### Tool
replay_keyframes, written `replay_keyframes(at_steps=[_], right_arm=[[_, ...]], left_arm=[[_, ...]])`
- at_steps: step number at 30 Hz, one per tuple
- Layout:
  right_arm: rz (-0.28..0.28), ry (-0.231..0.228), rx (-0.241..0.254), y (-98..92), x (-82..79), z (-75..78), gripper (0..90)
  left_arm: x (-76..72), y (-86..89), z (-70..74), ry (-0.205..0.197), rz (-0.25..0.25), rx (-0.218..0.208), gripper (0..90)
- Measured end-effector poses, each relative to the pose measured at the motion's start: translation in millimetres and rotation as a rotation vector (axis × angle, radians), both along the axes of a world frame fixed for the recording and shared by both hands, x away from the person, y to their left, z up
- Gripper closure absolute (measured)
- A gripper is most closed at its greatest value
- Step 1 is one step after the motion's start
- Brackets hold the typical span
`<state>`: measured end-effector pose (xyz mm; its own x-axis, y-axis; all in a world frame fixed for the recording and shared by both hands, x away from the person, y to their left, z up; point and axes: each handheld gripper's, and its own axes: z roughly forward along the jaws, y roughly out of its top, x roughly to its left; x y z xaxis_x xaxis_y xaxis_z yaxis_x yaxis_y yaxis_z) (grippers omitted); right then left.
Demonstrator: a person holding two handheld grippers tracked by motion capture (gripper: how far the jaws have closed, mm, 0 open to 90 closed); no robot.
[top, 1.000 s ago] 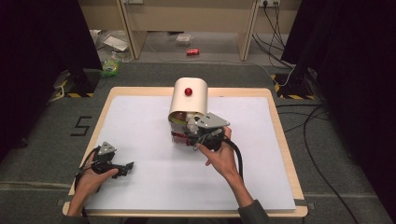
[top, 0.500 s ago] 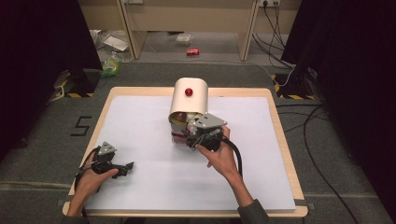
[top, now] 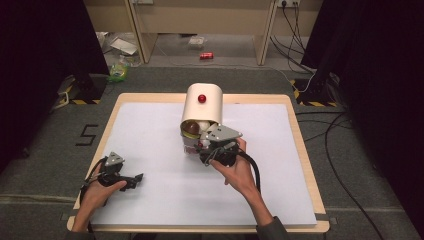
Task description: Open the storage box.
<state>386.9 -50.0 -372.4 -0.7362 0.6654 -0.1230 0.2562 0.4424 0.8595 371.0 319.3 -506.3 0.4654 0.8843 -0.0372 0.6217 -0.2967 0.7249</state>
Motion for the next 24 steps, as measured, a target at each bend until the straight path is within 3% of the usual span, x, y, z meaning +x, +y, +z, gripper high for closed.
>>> replay_keyframes(at_steps=[5, 24], right_arm=[[-0.001, -0.011, -0.007, 1.5, -5.3, -1.3, 38.5], [0.035, 0.013, -0.013, -1.1, -24.6, -2.8, 38.8]], left_arm=[[0.0, 0.0, 0.0, 0.000, 0.000, 0.000, 0.0], [0.0, 0.4, 0.1, 0.001, -0.001, -0.001, 0.0]])
